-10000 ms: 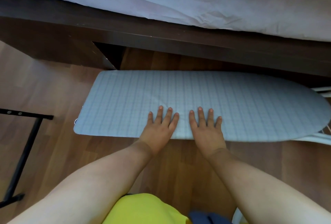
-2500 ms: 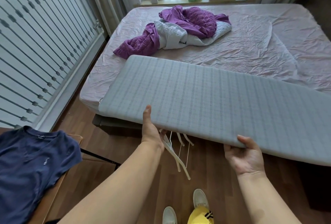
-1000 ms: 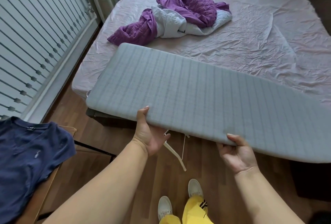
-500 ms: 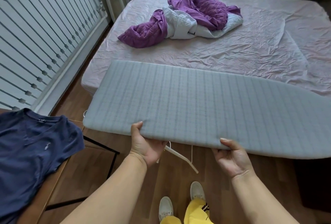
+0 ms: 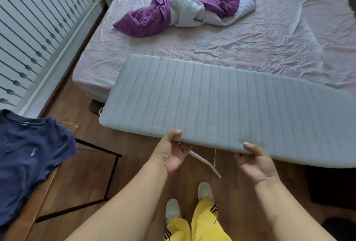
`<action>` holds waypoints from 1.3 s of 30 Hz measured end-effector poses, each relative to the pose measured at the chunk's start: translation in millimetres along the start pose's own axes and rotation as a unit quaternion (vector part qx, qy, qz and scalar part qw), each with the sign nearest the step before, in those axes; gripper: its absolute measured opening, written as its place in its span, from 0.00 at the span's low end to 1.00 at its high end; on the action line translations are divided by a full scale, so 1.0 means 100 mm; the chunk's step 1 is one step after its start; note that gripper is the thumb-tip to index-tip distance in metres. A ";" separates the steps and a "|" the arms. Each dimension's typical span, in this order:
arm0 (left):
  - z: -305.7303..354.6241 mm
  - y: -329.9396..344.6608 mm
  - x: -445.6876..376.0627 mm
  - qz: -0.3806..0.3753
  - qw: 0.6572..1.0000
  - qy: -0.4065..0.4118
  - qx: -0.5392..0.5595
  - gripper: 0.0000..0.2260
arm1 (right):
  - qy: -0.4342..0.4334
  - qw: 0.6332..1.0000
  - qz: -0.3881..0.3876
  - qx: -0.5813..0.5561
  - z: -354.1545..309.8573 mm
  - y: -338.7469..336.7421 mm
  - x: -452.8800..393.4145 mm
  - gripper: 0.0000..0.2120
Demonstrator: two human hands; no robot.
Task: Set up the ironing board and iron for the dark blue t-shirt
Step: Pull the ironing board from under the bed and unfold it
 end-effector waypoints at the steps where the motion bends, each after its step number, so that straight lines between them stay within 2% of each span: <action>1: -0.01 0.01 -0.01 0.015 1.000 -0.003 0.006 0.34 | 0.005 1.000 -0.002 0.001 0.00 -0.02 -0.01 0.15; 2: -0.03 0.04 -0.03 0.035 0.999 -0.002 0.008 0.33 | 0.011 1.000 -0.009 0.000 -0.04 -0.05 -0.03 0.17; 4: 0.00 -0.02 -0.06 0.085 0.996 0.002 0.003 0.28 | 0.022 1.000 -0.004 -0.001 -0.02 -0.11 -0.09 0.30; 5: 0.00 -0.03 -0.06 0.109 0.994 0.002 -0.009 0.25 | 0.024 1.000 -0.001 0.005 -0.03 -0.14 -0.11 0.30; 8: 0.01 -0.06 -0.03 0.171 0.983 0.020 -0.070 0.18 | 0.020 1.000 0.002 0.022 -0.07 -0.23 -0.13 0.20; 11: 0.04 -0.08 -0.03 0.216 0.968 0.062 -0.110 0.12 | 0.020 0.999 0.015 0.025 -0.10 -0.30 -0.14 0.21; 14: 0.00 -0.13 -0.11 0.242 0.960 0.084 -0.109 0.11 | 0.021 0.999 0.039 0.015 -0.10 -0.43 -0.18 0.26; 15: -0.03 -0.16 -0.15 0.248 0.960 0.083 -0.104 0.12 | 0.018 0.998 0.054 0.010 -0.09 -0.49 -0.20 0.30; 18: -0.17 -0.28 -0.25 0.248 0.962 0.064 -0.094 0.10 | 0.017 0.998 0.069 -0.001 -0.08 -0.63 -0.29 0.50; 19: -0.21 -0.32 -0.26 0.240 0.965 0.059 -0.091 0.11 | 0.016 0.998 0.065 -0.002 -0.08 -0.65 -0.31 0.49; 22: -0.19 -0.37 -0.29 0.202 0.974 0.070 -0.068 0.16 | 0.020 0.998 0.062 0.015 -0.08 -0.63 -0.30 0.18; 23: -0.16 -0.35 -0.29 0.189 0.977 0.075 -0.062 0.17 | 0.020 0.998 0.065 0.016 -0.08 -0.62 -0.33 0.14; 31: -0.17 -0.27 -0.23 0.150 0.986 0.063 -0.032 0.13 | 0.017 0.999 0.051 -0.002 -0.09 -0.63 -0.38 0.20; 35: -0.29 -0.29 -0.17 0.120 0.992 0.010 -0.039 0.06 | 0.023 0.999 0.048 -0.003 -0.03 -0.72 -0.33 0.21; 39: -0.43 -0.18 -0.17 0.109 0.993 -0.037 -0.013 0.14 | 0.023 0.998 0.052 0.002 0.00 -0.77 -0.36 0.27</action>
Point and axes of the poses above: each hand's wrist, its own x-axis away from the middle knuckle, its own y-axis out of the palm, z = x × y, the point moved 9 cm from there along -x, towards the middle knuckle, and after that the axes turned 14 degrees about z, right-handed, at the moved point
